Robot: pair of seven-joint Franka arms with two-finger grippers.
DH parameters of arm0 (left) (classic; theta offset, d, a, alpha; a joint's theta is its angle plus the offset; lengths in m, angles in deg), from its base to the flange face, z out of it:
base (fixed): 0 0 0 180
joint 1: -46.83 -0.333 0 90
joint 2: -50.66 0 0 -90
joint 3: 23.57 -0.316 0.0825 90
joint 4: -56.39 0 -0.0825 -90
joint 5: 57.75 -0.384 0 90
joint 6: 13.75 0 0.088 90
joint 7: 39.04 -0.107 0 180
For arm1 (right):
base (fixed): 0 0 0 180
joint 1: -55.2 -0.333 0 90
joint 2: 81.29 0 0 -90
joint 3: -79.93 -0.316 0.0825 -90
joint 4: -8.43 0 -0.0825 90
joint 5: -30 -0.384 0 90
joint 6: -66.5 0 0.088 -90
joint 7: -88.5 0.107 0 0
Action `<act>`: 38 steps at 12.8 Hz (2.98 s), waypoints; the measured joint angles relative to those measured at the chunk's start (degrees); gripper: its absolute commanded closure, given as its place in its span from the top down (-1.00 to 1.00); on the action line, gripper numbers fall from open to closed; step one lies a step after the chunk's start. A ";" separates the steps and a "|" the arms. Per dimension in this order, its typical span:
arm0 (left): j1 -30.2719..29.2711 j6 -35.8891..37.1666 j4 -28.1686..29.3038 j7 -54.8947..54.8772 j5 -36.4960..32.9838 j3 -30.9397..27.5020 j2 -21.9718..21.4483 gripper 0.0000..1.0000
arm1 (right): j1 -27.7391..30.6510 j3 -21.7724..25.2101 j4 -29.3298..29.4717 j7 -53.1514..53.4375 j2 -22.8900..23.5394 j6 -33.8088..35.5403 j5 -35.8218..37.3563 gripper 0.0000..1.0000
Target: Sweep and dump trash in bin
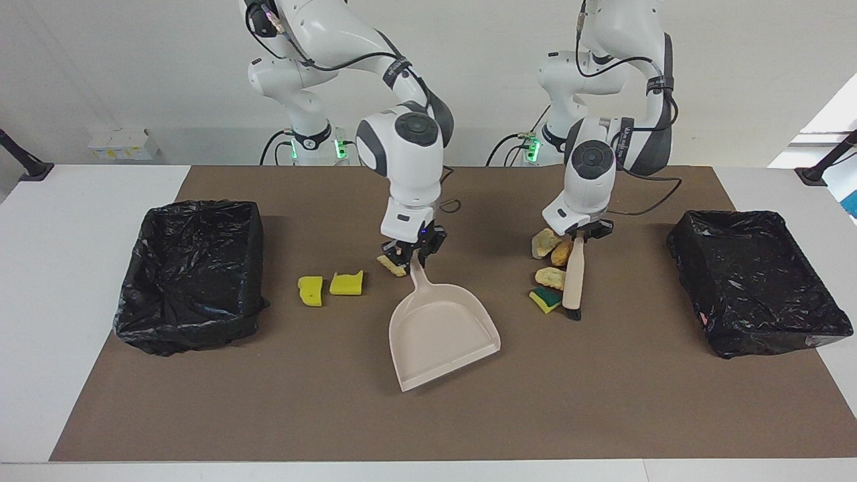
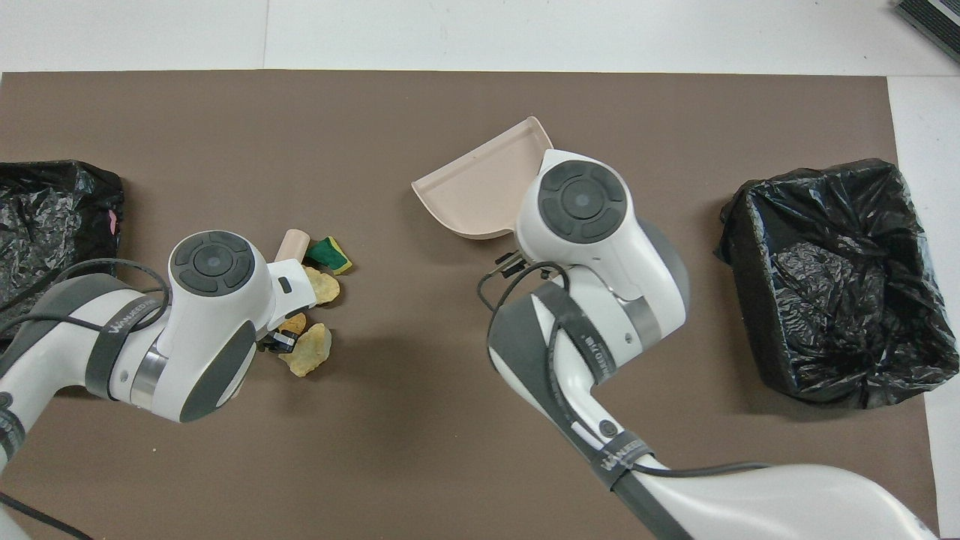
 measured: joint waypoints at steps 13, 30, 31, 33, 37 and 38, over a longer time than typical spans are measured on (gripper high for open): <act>-6.03 -0.11 -6.77 -8.47 2.24 -1.08 4.12 -1.00 | -1.59 -0.44 -3.27 -54.86 -1.28 2.64 3.28 -1.00; 15.95 -2.11 -4.44 17.40 25.62 -0.03 1.42 -1.00 | -3.46 -0.24 -4.33 -55.97 2.64 -6.30 5.69 -1.00; 15.88 -1.20 -4.94 18.40 25.63 -0.36 0.79 -1.00 | -3.47 -0.25 -4.33 -55.97 2.64 -6.30 5.69 -1.00; 15.13 4.24 -5.80 21.53 25.63 -1.31 -2.86 -1.00 | -3.48 -0.31 -4.29 -56.00 2.38 -6.33 5.71 -1.00; 9.39 22.18 -4.37 28.15 21.22 -1.92 -13.25 -1.00 | -4.05 -0.36 -5.38 -58.58 0.89 -4.89 5.74 -1.00; 8.22 23.07 -2.23 29.78 19.31 -1.97 -15.12 -1.00 | -4.56 -0.37 -6.13 -58.04 0.16 -4.37 5.74 -1.00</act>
